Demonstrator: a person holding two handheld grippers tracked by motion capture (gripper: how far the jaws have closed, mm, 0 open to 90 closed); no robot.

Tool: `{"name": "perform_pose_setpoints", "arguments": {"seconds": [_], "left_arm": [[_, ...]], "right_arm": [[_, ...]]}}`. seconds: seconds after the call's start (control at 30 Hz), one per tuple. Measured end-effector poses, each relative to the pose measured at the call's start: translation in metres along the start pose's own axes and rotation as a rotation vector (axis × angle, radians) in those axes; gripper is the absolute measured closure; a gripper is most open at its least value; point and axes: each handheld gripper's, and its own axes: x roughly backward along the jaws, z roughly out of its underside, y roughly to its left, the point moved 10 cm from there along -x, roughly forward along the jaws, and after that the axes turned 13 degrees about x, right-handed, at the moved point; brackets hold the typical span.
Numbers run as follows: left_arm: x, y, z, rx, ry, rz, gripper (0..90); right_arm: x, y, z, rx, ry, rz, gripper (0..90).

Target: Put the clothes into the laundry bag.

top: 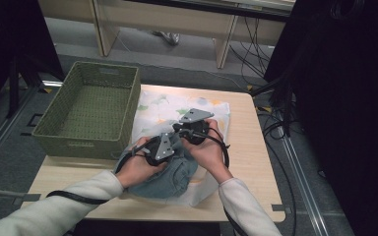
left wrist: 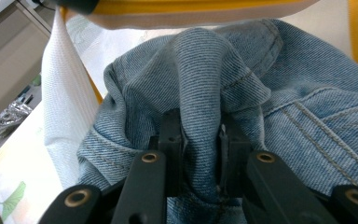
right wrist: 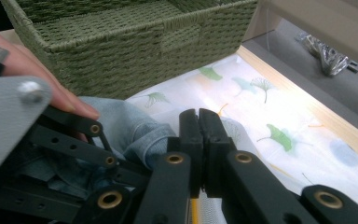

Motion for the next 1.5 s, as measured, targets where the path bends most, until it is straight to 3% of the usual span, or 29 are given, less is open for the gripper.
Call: {"name": "perform_pose_setpoints", "arguments": {"seconds": [0.33, 0.6, 0.63, 0.77, 0.8, 0.83, 0.87, 0.97, 1.07, 1.17, 1.33, 1.4, 1.5], "left_arm": [[-0.015, 0.001, 0.007, 0.021, 0.013, -0.006, 71.1], [-0.022, 0.003, 0.012, 0.093, 0.019, 0.013, 65.8], [-0.021, 0.003, 0.012, 0.094, 0.02, 0.014, 64.2], [-0.012, 0.002, 0.007, 0.13, 0.006, 0.049, 44.6], [-0.005, 0.0, 0.004, 0.142, -0.002, 0.066, 40.3], [0.002, -0.001, 0.002, 0.144, -0.009, 0.076, 35.3], [0.009, -0.002, -0.001, 0.145, -0.016, 0.083, 31.1], [0.036, -0.003, -0.004, 0.131, -0.039, 0.093, 26.9], [0.059, -0.003, 0.006, 0.118, -0.016, 0.099, 23.1], [0.071, -0.003, 0.028, 0.13, 0.038, 0.118, 20.9], [0.062, -0.002, 0.055, 0.124, 0.115, 0.118, 19.4], [0.054, -0.001, 0.059, 0.091, 0.134, 0.1, 21.9], [0.045, -0.002, 0.066, 0.064, 0.18, 0.093, 35.0]], "right_arm": [[-0.004, -0.001, 0.008, -0.027, 0.013, -0.007, 90.0], [-0.007, 0.001, 0.015, -0.049, 0.032, -0.018, 90.0], [-0.007, 0.001, 0.016, -0.034, 0.033, -0.018, 90.0], [-0.007, 0.002, 0.02, -0.044, 0.043, -0.022, 90.0], [-0.007, 0.001, 0.02, -0.036, 0.04, -0.02, 90.0], [-0.006, 0.002, 0.021, -0.063, 0.047, -0.018, 90.0], [-0.006, 0.0, 0.021, -0.046, 0.04, -0.019, 90.0], [-0.004, -0.003, 0.022, -0.051, 0.036, -0.013, 90.0], [-0.004, -0.004, 0.022, -0.049, 0.037, -0.014, 90.0], [-0.004, -0.003, 0.022, -0.053, 0.043, -0.01, 90.0], [-0.005, -0.002, 0.021, -0.045, 0.049, -0.016, 90.0], [-0.007, 0.001, 0.022, -0.042, 0.054, -0.021, 90.0], [-0.008, 0.004, 0.024, -0.042, 0.063, -0.032, 90.0]]}}
